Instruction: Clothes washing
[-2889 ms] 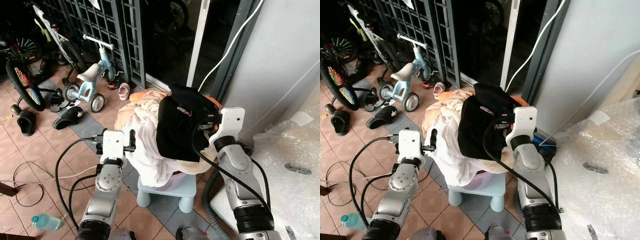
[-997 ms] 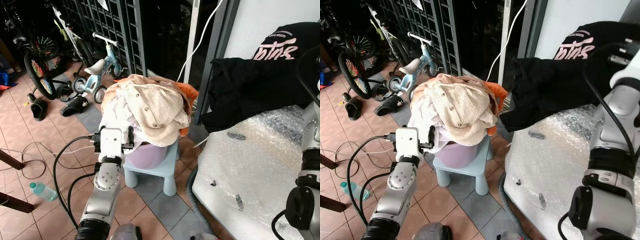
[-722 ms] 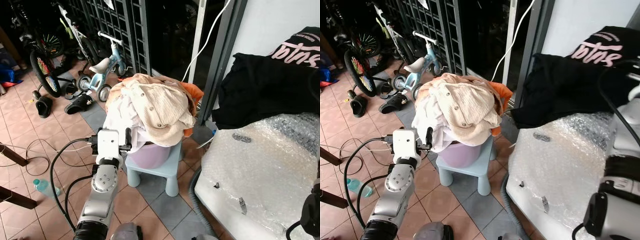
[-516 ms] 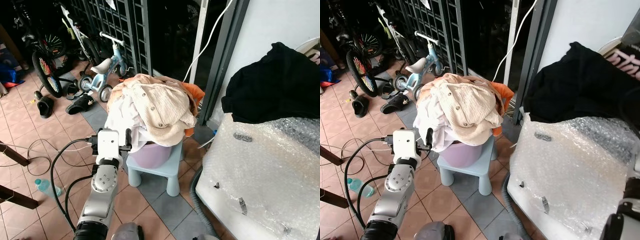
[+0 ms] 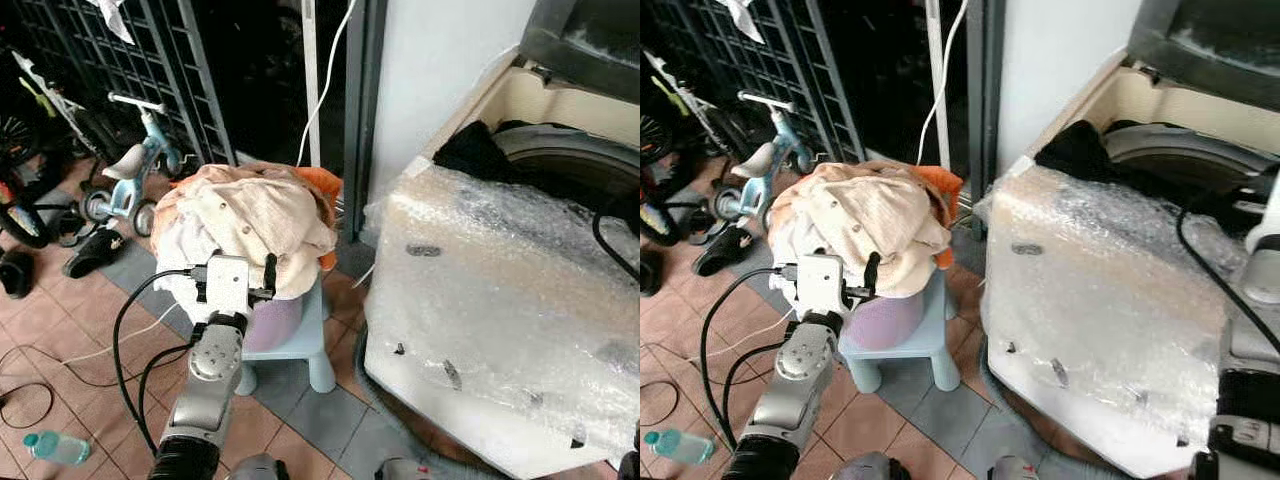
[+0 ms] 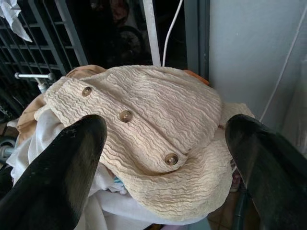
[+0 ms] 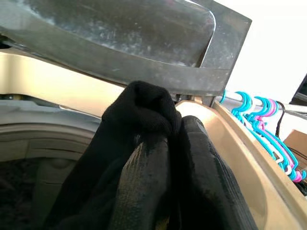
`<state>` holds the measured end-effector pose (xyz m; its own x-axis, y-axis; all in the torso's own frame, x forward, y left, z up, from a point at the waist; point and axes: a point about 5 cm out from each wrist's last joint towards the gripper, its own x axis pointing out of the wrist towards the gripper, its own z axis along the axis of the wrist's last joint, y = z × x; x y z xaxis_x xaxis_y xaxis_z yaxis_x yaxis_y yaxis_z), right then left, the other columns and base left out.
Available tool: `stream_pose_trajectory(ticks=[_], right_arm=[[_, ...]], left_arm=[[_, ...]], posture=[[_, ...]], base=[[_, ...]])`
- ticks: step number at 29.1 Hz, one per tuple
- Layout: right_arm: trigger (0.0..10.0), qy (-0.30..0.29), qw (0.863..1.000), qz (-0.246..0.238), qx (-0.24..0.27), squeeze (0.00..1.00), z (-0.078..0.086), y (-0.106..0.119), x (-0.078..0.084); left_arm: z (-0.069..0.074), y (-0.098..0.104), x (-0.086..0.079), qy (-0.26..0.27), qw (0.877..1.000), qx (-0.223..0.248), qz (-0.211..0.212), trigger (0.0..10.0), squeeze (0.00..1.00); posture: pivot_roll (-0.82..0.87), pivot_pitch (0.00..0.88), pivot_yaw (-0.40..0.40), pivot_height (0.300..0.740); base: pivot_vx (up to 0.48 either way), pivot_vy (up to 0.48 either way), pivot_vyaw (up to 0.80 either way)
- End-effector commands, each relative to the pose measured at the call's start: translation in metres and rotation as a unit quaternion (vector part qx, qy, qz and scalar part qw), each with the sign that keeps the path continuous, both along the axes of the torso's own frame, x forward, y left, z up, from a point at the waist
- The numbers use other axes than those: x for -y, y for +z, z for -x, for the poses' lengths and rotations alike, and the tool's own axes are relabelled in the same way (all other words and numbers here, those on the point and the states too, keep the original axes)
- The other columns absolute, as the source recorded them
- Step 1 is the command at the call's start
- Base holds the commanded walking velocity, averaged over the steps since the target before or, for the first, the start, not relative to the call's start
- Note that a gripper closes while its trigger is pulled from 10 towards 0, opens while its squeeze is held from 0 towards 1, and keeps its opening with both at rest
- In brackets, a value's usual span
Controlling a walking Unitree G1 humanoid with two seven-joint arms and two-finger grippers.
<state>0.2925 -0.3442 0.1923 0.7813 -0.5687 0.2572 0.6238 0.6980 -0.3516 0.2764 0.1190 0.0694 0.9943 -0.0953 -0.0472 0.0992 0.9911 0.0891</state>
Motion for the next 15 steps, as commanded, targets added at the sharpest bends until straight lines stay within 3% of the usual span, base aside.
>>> stream_pose_trajectory(ticks=[1,3,6,12,13,15], right_arm=[[10.0,0.05,0.999,0.009,0.02,0.0,-0.011,0.009,-0.023],[10.0,0.07,0.997,0.02,0.027,0.0,-0.013,0.011,-0.033],[10.0,0.1,0.994,0.046,0.027,0.0,-0.017,0.015,-0.048],[10.0,0.15,0.988,0.018,0.036,0.0,-0.02,0.009,-0.065],[10.0,0.152,0.988,0.018,0.032,1.0,-0.02,0.006,-0.071],[10.0,0.153,0.988,0.017,0.031,1.0,-0.02,0.005,-0.073]], left_arm=[[0.001,0.006,-0.004,-0.015,1.0,0.019,-0.007,10.0,0.0],[0.003,0.006,-0.001,-0.037,0.999,0.017,-0.007,10.0,0.0],[0.009,0.0,0.012,-0.11,0.994,0.0,-0.01,10.0,0.0],[0.012,-0.001,0.02,-0.164,0.986,0.001,-0.032,10.0,0.0],[0.01,-0.001,0.02,-0.163,0.986,0.004,-0.035,10.0,0.0],[0.01,0.0,0.019,-0.162,0.986,0.004,-0.035,10.0,0.0]], posture=[[-0.09,0.0,0.074,0.74],[-0.09,0.0,0.076,0.74],[-0.09,0.0,0.078,0.74],[-0.09,0.0,0.08,0.74],[-0.09,0.0,0.079,0.74],[-0.09,0.0,0.078,0.74]], base=[[0.0,0.0,0.0],[0.0,0.0,0.0],[0.0,0.0,0.0],[0.0,0.0,0.0],[0.0,0.0,0.0],[0.0,0.0,0.0]])
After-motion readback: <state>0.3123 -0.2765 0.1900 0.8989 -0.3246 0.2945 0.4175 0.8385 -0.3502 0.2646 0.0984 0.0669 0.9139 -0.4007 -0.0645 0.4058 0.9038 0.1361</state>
